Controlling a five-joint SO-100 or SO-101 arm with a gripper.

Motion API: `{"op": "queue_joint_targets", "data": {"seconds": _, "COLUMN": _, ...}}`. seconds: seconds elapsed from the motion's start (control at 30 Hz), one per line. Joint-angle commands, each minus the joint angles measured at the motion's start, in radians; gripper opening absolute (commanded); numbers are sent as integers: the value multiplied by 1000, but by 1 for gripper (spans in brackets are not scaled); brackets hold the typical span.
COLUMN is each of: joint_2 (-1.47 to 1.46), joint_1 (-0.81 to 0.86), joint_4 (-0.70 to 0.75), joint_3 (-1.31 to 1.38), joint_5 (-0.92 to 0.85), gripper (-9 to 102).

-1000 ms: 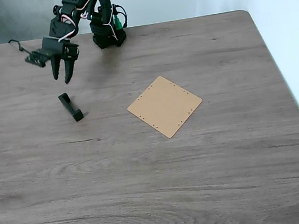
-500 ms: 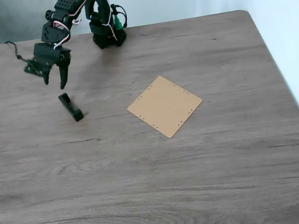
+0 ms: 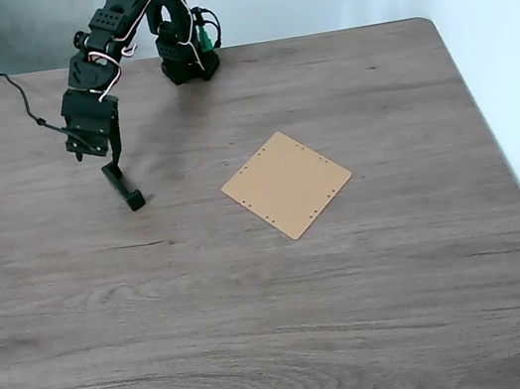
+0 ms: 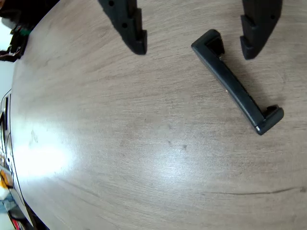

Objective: Grasp a black block and then place it on the board.

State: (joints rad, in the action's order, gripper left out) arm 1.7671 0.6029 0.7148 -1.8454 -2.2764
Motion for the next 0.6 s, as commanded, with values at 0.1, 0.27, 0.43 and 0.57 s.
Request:
{"op": "queue_joint_targets", "data": {"seconds": 0.1, "joint_2": -6, "joint_1": -32, "joint_4": 9, "joint_3": 66, "joint_5": -81, "gripper": 26}}
{"op": "queue_joint_targets", "data": {"seconds": 0.27, "joint_2": -32, "joint_1": -38, "joint_4": 12, "joint_3": 66, "joint_5": -109, "gripper": 26}}
{"op": "queue_joint_targets", "data": {"seconds": 0.43, "joint_2": -72, "joint_1": -28, "joint_4": -11, "joint_3": 58, "joint_5": -152, "gripper": 26}}
{"op": "queue_joint_targets", "data": {"seconds": 0.57, "joint_2": -106, "joint_1": -28, "joint_4": -35, "joint_3": 69, "joint_5": -163, "gripper": 26}}
